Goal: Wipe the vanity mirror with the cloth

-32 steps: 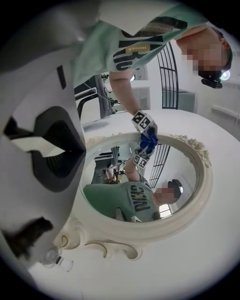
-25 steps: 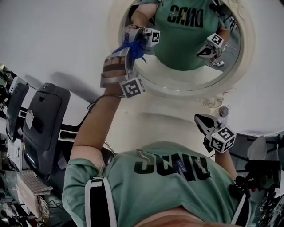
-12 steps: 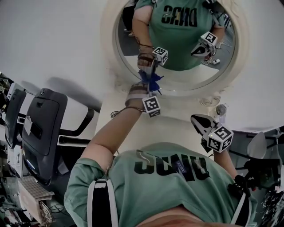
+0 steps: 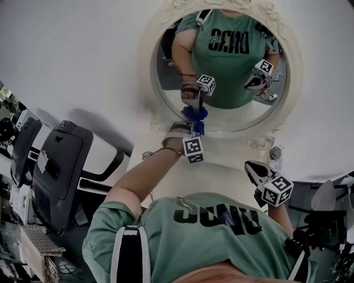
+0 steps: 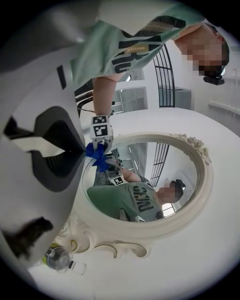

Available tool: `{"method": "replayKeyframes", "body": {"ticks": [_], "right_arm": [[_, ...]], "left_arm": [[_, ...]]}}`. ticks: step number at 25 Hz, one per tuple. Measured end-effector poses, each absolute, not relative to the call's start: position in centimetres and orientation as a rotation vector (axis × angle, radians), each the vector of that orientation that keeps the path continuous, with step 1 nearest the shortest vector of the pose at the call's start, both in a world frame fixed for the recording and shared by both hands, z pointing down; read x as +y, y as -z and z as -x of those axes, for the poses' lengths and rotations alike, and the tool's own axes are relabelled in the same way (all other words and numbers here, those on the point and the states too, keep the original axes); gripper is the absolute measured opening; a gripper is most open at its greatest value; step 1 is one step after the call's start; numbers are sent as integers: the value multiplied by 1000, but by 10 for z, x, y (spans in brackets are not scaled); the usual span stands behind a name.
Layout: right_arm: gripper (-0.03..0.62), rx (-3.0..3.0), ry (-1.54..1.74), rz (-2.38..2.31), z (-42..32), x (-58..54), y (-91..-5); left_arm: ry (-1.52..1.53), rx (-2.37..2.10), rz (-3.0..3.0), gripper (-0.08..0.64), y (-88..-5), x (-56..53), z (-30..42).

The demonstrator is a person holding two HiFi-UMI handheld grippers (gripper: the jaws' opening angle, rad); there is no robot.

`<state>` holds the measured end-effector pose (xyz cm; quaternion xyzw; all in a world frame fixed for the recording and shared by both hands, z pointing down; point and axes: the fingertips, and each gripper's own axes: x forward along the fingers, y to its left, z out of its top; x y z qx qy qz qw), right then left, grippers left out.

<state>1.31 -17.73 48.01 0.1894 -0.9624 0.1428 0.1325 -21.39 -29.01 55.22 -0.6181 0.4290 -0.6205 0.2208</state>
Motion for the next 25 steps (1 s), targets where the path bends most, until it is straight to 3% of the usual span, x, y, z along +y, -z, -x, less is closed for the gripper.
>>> {"method": "replayKeyframes", "body": {"ticks": [8,11,15,25], "right_arm": [[8,-2826,-421,-522,-6,-175,-477],[8,-2839,-428,-516,-5,-175,-478],[8,-2847,-438,-533,-9,-177,-479],[8,-2816,-464,-572,-18,-189,-484]], "left_arm": [[1191,1531,1246,81,-233,-289,249],[1112,1578,1077,81,-155,-289,257],[1125,1580,973,83,-127,-300,261],[1147,1491,829,80,-145,-307,273]]}}
